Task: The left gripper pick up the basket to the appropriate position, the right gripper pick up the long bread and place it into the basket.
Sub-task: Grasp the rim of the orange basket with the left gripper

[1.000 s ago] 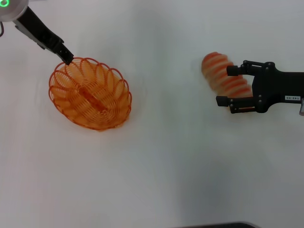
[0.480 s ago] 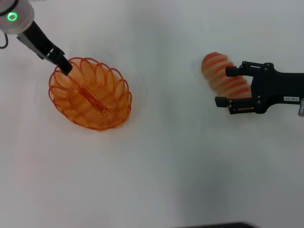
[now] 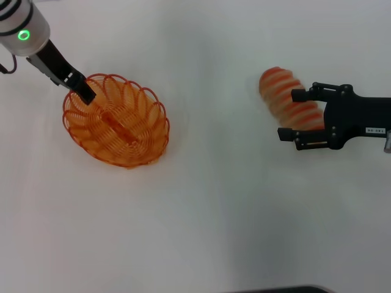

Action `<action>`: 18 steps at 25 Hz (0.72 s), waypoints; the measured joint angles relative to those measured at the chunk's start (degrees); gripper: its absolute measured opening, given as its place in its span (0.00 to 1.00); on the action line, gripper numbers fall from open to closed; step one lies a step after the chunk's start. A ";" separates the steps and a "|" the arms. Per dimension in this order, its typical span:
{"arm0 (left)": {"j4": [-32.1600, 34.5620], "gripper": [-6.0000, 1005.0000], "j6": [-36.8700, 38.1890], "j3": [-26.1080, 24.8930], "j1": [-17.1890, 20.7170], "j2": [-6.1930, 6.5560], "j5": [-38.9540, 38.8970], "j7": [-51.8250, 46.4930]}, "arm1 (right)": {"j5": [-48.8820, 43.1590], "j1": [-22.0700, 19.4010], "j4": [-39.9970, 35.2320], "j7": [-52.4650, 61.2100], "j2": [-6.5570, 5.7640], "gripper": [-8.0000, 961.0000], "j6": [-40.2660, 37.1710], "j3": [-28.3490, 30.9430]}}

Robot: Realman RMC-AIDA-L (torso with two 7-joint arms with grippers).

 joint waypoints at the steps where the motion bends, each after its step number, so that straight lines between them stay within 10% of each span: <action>1: -0.57 0.78 -0.42 0.01 -0.12 -0.03 0.00 0.00 | -0.24 0.04 0.00 0.00 0.04 0.96 0.04 0.00; 18: -1.38 0.72 -1.17 0.14 -0.28 -0.90 -0.09 0.25 | -0.84 0.33 -0.02 -0.01 0.10 0.96 0.35 0.09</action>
